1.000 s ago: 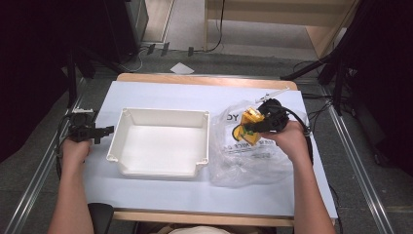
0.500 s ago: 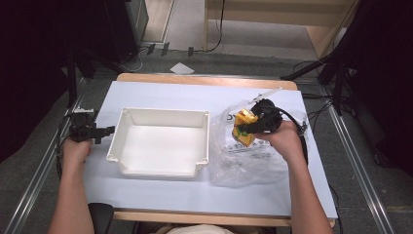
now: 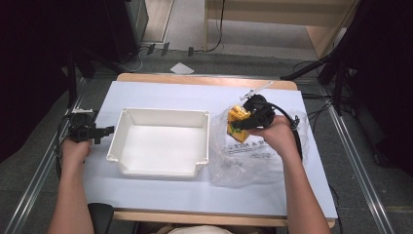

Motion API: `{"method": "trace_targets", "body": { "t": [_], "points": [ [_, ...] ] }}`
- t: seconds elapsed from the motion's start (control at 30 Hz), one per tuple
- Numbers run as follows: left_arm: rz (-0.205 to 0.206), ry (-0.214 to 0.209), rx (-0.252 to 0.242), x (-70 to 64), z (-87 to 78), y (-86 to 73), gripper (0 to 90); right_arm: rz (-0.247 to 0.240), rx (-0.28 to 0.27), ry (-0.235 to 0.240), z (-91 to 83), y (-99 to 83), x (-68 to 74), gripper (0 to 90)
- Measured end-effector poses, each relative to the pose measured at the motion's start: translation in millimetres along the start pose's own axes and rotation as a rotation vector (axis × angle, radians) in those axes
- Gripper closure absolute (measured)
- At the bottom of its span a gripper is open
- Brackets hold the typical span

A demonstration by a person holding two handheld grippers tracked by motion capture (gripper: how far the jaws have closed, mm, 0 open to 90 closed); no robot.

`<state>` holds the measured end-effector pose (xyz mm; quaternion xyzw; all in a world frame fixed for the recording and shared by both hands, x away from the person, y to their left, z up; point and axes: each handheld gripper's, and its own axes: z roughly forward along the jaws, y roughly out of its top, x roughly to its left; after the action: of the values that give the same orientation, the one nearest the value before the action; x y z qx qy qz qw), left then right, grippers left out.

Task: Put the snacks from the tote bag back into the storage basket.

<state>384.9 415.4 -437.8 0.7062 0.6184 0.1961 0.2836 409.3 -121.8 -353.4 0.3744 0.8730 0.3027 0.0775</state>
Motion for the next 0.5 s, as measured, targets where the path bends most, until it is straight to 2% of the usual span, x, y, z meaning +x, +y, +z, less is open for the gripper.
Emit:
{"method": "trace_targets", "body": {
  "t": [0.5],
  "points": [
    [0.005,0.003,0.005,0.2,0.4,-0.3,21.5,-0.028,-0.019,0.012,-1.1,20.1,10.3,51.8]
  ]
}}
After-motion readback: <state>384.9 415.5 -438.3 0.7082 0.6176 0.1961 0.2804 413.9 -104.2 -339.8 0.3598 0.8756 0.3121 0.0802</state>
